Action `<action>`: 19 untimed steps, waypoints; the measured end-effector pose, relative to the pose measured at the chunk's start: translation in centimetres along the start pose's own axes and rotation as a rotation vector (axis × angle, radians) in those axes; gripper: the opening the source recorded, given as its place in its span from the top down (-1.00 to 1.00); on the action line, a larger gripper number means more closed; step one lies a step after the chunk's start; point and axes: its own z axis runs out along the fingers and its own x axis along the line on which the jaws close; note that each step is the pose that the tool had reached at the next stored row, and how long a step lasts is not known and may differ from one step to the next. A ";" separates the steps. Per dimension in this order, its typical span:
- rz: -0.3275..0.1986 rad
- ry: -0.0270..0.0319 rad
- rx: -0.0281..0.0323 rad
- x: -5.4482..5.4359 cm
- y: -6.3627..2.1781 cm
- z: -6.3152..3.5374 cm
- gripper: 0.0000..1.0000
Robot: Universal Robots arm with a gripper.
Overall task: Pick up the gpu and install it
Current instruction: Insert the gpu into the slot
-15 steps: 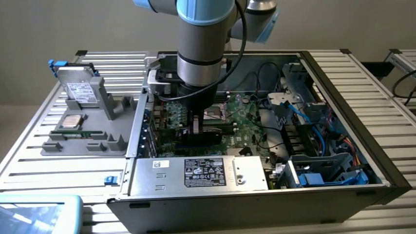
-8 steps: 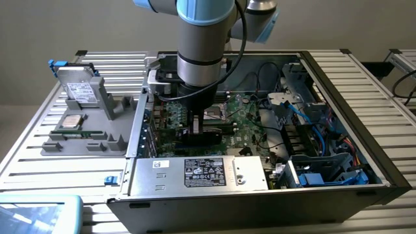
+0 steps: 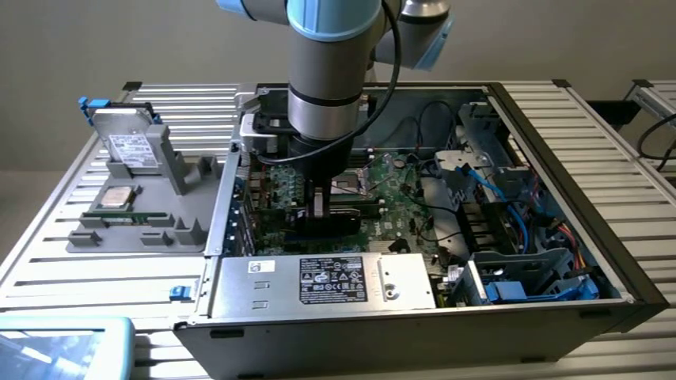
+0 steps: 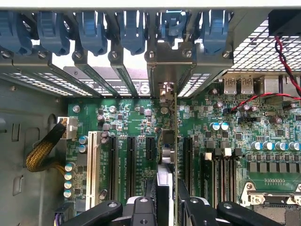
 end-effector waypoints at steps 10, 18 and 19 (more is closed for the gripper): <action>0.000 -0.0003 0.0003 0.0 0.03 0.03 0.44; 0.000 0.0000 0.0003 0.0 0.15 0.06 0.44; 0.000 0.0000 0.0003 0.0 0.16 0.06 0.44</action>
